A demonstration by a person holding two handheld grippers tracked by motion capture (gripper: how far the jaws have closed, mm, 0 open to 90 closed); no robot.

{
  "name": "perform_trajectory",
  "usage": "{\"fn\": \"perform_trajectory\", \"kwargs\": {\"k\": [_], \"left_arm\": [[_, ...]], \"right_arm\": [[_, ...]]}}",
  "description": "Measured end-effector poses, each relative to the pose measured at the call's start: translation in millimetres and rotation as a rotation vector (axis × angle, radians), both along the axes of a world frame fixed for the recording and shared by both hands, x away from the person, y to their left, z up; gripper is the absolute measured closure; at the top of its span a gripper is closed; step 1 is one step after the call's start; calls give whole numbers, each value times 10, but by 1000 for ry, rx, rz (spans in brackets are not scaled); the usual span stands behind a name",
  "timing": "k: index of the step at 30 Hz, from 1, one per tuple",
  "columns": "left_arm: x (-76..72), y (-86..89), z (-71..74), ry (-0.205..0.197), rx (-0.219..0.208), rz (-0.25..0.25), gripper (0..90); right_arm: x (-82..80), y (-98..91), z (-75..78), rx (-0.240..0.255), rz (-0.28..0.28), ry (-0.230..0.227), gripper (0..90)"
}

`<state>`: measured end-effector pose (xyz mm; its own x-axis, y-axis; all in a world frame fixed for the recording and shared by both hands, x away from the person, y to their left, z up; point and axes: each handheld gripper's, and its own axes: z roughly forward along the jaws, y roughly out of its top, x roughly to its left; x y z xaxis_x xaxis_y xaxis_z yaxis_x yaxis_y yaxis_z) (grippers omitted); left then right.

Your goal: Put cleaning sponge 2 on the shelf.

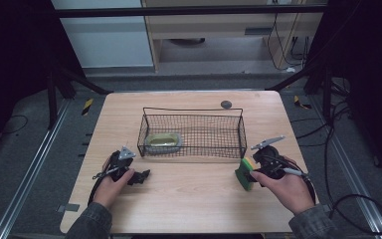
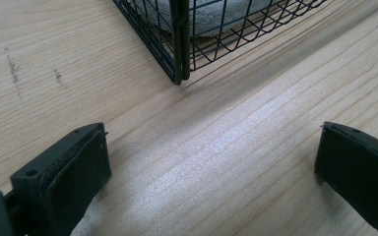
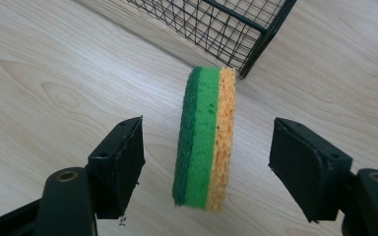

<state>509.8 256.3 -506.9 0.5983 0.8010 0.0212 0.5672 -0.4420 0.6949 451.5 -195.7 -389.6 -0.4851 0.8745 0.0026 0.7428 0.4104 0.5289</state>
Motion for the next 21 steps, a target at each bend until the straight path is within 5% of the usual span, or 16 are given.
{"fn": "perform_trajectory", "kwargs": {"k": [16, 21], "left_arm": [[0, 5, -7, -6, -6, -3, 0], [1, 8, -8, -9, -6, -6, 0]], "right_arm": [[233, 60, -278, -38, -6, 103, 438], [254, 26, -293, -23, -5, 118, 641]]}}
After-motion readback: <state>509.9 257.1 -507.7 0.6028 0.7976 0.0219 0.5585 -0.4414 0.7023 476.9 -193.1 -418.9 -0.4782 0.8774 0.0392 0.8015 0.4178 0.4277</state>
